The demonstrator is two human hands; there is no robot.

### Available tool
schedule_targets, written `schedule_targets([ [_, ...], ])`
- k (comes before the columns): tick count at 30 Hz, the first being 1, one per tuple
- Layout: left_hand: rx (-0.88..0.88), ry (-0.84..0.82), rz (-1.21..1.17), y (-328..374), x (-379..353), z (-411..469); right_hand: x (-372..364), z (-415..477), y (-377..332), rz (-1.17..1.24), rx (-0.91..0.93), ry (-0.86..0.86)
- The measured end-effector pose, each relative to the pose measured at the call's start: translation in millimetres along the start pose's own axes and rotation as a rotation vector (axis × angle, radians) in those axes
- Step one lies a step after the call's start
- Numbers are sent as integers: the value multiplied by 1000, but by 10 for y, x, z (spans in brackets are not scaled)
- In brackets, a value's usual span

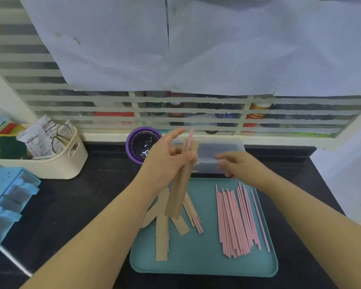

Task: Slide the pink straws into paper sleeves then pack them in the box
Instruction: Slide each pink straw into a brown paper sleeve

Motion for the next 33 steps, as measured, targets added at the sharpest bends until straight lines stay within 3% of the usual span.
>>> schedule_targets([
  [3, 10, -22, -3, -135, -11, -29, -435, -4, 717, -265, -218, -193],
  [5, 32, -50, 36, -222, -13, -52, -647, -23, 946, -313, -292, -233],
  [16, 72, -47, 145, -509, 55, -166, -1103, 104, 1109, -480, -389, -29],
  [21, 76, -5, 145, -559, 149, -194, -1208, 165, 1114, -491, -443, -42],
  [26, 83, 4, 139, -559, 174, -224, -1224, 167, 1128, -384, -471, -46],
  [33, 94, 8, 126, -525, 177, -248, -750, 160, 688, 165, -274, 128],
])
Point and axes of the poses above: each hand's wrist, its own z-axis towards the middle knuckle, its own x-axis out of the back of the hand, y = z × x, the point moved 7 cm from there along z, towards the middle knuckle, and after that the axes turned 1 degree about z, right-handed, at the moved point
